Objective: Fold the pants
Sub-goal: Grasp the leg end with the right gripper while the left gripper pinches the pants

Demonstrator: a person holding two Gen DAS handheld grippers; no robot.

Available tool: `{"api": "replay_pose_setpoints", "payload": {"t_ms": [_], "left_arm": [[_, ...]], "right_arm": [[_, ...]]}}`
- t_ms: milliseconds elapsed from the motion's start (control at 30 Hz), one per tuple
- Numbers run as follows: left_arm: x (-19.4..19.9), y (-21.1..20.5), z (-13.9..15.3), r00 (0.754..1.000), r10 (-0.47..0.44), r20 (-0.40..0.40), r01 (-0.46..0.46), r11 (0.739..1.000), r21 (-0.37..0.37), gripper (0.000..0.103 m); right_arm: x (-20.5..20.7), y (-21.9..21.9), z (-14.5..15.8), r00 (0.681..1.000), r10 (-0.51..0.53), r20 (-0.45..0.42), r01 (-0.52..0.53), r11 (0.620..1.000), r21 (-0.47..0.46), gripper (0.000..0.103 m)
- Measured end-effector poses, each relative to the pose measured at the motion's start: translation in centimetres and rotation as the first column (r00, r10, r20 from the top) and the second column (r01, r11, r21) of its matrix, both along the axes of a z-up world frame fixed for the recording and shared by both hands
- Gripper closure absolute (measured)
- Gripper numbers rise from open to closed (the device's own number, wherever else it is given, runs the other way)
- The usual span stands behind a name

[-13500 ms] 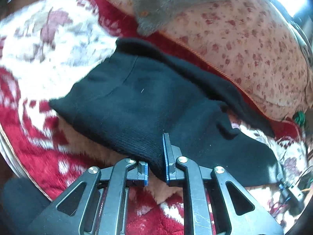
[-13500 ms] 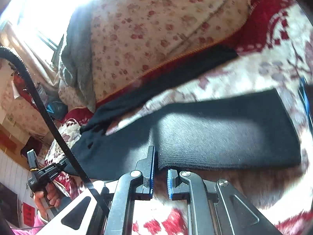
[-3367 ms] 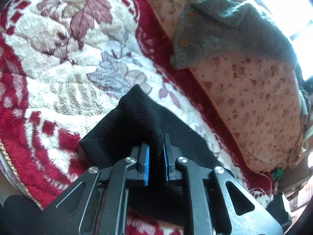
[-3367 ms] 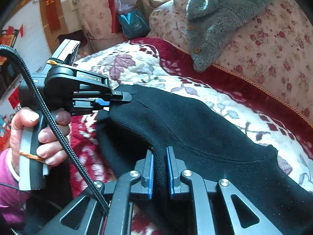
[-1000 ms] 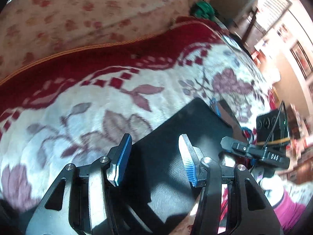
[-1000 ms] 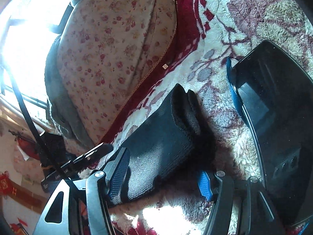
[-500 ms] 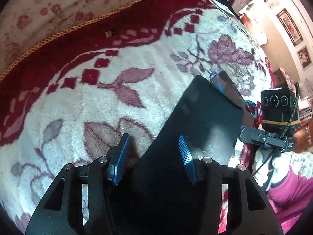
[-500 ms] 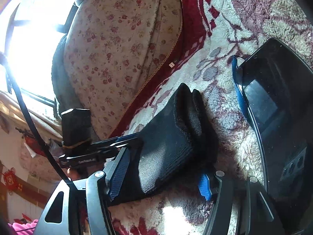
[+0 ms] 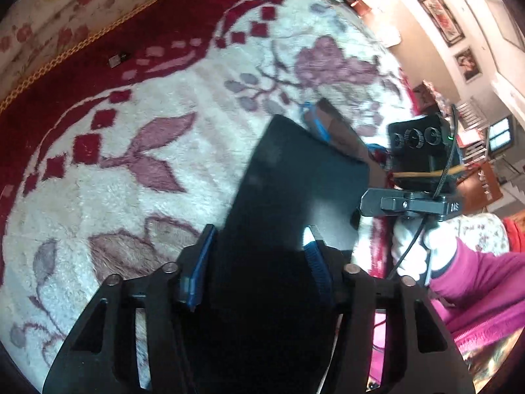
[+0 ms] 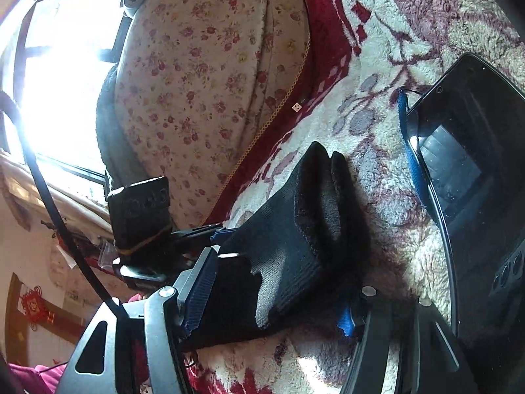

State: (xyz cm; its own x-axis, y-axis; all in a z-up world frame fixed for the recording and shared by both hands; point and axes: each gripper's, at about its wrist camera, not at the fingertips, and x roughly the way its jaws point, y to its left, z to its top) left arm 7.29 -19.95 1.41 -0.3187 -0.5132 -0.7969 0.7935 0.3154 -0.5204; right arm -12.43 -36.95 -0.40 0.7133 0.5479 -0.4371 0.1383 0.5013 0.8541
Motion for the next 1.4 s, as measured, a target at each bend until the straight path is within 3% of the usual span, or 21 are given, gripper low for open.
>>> {"api": "replay_pose_setpoints", "payload": {"t_ms": [133, 267, 467, 600, 867, 1000, 1200, 1333, 1400], "left_arm": [[-0.2, -0.6, 0.0, 0.998, 0.023, 0.064, -0.024, 1.0, 0.013, 0.072], [-0.3, -0.1, 0.2, 0.995, 0.048, 0.092, -0.047, 0.999, -0.007, 0.086], [-1.0, 0.6, 1.3, 0.989, 0.083, 0.121, -0.077, 0.996, -0.056, 0.092], [-1.5, 2.0, 3.7, 0.983, 0.114, 0.146, -0.098, 0.989, -0.113, 0.093], [-2.5, 8.6, 9.4, 0.958, 0.226, 0.179, -0.182, 0.956, -0.231, 0.093], [-3.0, 12.8, 10.7, 0.936, 0.308, 0.171, -0.257, 0.93, -0.264, 0.093], [-3.0, 21.1, 9.5, 0.871, 0.472, 0.137, -0.429, 0.866, -0.256, 0.093], [-2.6, 27.0, 6.6, 0.794, 0.602, 0.081, -0.579, 0.79, -0.201, 0.093], [-2.7, 29.4, 5.5, 0.748, 0.659, 0.074, -0.641, 0.747, -0.178, 0.093]], "right_arm": [[0.3, 0.1, -0.3, 1.0, -0.008, -0.009, 0.007, 0.999, -0.042, 0.079], [0.6, 0.7, -0.1, 1.0, 0.011, 0.002, -0.011, 0.997, -0.079, 0.09], [0.4, 1.0, 0.9, 0.998, 0.02, 0.059, -0.018, 0.999, -0.045, 0.093], [0.5, 2.1, 2.9, 0.993, 0.054, 0.106, -0.049, 0.998, -0.044, 0.093], [1.7, 6.9, 9.0, 0.96, 0.187, 0.209, -0.169, 0.98, -0.1, 0.093], [2.8, 11.1, 11.1, 0.933, 0.277, 0.231, -0.251, 0.959, -0.135, 0.093], [5.0, 18.7, 10.2, 0.887, 0.422, 0.188, -0.395, 0.904, -0.166, 0.092], [6.9, 23.8, 7.1, 0.862, 0.497, 0.101, -0.469, 0.857, -0.213, 0.092], [8.1, 25.9, 4.6, 0.871, 0.491, 0.034, -0.472, 0.852, -0.225, 0.09]]}}
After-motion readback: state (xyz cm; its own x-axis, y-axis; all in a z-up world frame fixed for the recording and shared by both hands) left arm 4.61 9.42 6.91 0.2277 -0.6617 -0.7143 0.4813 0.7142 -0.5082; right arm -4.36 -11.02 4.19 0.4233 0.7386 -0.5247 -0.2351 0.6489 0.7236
